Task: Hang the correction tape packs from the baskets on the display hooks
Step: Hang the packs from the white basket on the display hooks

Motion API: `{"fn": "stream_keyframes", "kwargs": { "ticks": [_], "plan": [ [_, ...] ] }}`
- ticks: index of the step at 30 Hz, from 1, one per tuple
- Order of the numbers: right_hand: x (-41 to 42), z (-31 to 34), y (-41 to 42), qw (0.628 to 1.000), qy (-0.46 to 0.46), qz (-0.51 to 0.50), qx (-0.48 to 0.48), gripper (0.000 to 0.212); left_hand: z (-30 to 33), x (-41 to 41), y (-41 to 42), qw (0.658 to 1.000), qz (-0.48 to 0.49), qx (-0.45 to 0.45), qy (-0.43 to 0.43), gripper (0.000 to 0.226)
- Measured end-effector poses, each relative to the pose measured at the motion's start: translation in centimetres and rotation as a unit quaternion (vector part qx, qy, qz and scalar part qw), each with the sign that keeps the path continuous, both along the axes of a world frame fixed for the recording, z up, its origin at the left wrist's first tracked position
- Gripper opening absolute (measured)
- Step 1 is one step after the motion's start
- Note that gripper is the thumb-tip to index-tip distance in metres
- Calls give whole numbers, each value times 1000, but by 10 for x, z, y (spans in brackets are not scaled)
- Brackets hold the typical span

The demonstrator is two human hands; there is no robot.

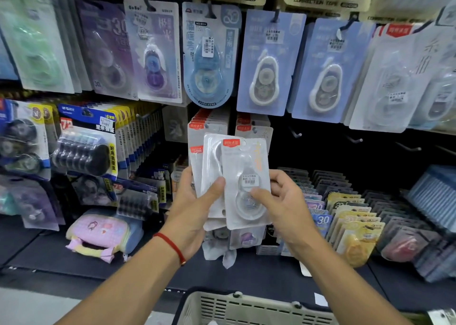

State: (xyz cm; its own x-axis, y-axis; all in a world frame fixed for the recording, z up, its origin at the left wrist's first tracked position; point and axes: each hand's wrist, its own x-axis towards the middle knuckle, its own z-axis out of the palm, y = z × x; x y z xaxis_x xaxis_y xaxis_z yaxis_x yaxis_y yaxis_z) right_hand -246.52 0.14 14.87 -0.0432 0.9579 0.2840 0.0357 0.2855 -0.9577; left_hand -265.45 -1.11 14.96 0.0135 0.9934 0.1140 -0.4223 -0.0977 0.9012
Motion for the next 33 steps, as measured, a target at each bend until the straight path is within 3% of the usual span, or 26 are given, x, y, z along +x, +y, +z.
{"fn": "stream_keyframes", "kwargs": {
  "ticks": [10, 17, 21, 24, 27, 30, 33],
  "plan": [
    [-6, 7, 14, 994, 41, -99, 31, 17, -5, -11, 8, 987, 144, 60, 43, 40],
    [-10, 9, 19, 990, 42, -135, 23, 25, -6, -22, 9, 983, 169, 62, 45, 42],
    [-8, 6, 22, 977, -82, -195, -9, 59, -5, -22, 8, 983, 158, 69, 57, 41],
    [-5, 2, 19, 963, -162, -215, 18, 58, -5, -22, 7, 981, 154, 83, 81, 41],
    [-6, 7, 11, 961, -200, -154, 109, 54, -5, -21, 6, 974, 143, 98, 147, 45],
    [-10, 14, 1, 946, -251, -70, 193, 74, -5, -19, 4, 962, 124, 106, 220, 49],
    [-8, 17, -6, 906, -356, -58, 220, 86, -4, -18, 1, 953, 103, 110, 261, 49]
  ]
}}
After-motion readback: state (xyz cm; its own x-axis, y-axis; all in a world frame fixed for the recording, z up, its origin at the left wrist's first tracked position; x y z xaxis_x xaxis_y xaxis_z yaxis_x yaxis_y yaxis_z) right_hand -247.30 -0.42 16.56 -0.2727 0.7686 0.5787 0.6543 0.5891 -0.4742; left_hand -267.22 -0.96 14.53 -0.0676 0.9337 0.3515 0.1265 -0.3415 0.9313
